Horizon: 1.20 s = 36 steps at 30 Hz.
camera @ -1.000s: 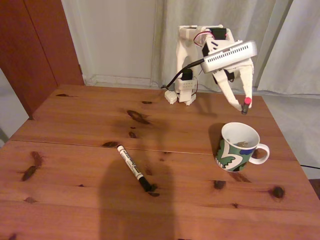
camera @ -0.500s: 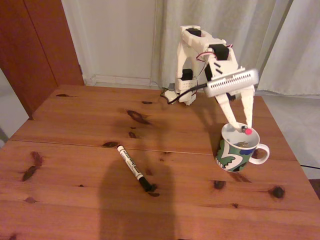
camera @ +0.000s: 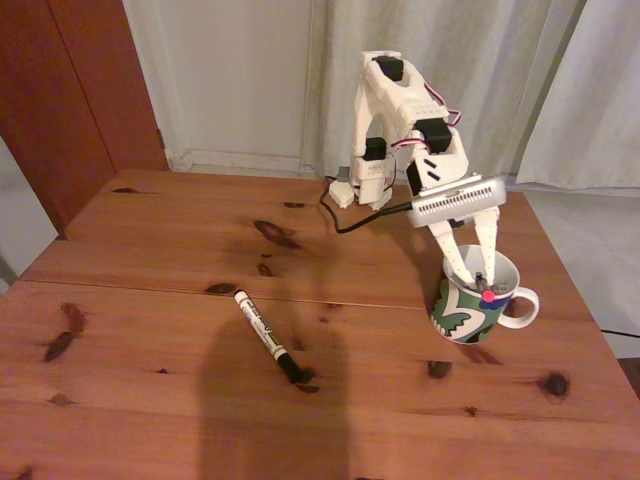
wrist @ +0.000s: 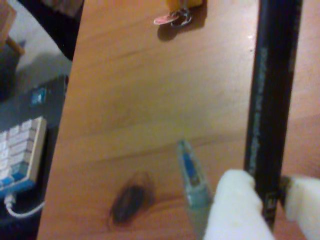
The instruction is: Clean up the desk and place the pens and markers into the cup
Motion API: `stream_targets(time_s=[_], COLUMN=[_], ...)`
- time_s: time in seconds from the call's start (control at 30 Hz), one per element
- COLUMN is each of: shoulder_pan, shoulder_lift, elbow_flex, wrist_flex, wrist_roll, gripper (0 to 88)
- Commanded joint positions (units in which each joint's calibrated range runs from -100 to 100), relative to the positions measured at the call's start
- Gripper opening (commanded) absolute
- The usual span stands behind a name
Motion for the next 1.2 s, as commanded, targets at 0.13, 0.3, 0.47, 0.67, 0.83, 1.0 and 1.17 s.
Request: stream_targets(time_s=[0.13, 0.3, 0.47, 0.67, 0.83, 1.0, 1.17], shoulder_pan=[0.40, -0.08, -0.24, -0.32, -0.24, -0.24, -0.16], shoulder_lift=[-4.13, -8.52, -13.07, -16.46, -18.04, -18.28, -17.87], elbow_flex=[0.17, 4.67, 9.72, 12.79, 15.31, 16.76, 16.76], wrist_flex=[-3.18, -3.35, -3.35, -3.35, -3.35, -3.35, -3.35], wrist_roll=[-0.41, -0.36, -0.10, 0.01, 0.06, 0.11, 0.11], gripper=[0.6, 0.6, 0.6, 0.6, 0.6, 0.7, 0.7])
